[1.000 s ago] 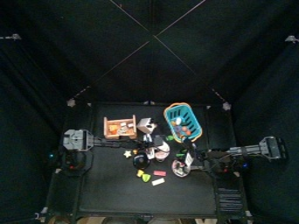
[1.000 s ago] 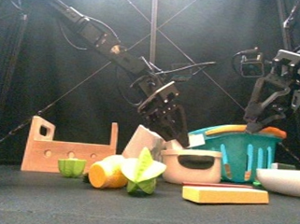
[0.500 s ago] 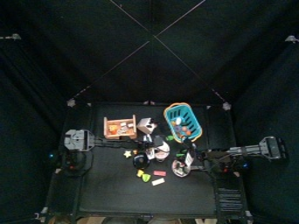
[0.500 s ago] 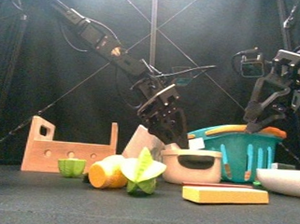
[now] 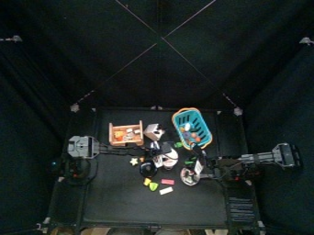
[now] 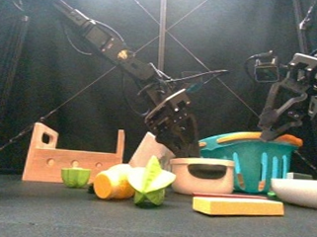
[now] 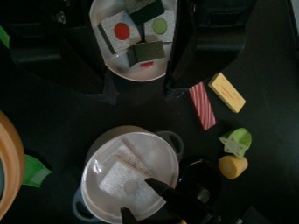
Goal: Place rice in pot
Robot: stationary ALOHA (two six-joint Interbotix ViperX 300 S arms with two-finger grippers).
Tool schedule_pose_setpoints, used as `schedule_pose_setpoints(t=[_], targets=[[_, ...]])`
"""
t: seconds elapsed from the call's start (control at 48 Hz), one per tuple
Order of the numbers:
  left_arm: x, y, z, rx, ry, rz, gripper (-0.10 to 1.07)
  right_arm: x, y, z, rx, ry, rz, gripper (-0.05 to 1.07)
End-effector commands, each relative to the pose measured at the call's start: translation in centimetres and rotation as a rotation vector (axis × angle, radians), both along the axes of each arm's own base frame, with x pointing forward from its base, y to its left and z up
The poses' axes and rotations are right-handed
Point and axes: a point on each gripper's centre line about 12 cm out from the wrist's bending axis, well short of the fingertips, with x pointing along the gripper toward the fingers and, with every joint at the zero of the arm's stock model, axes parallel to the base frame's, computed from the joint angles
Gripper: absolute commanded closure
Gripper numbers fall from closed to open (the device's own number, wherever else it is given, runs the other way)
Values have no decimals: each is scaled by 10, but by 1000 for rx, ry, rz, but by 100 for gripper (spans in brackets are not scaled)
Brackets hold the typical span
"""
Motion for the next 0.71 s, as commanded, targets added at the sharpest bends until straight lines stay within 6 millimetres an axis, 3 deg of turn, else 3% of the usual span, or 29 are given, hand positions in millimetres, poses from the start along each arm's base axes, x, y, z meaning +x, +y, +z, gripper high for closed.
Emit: schedule_pose_setpoints(t=[0.0, 0.688], targets=[[5, 1, 14, 2, -40, 3, 12, 2, 0, 4, 0, -16, 2, 19], [3, -1, 17, -5, -35, 6, 11, 2, 0, 4, 2, -16, 0, 19]])
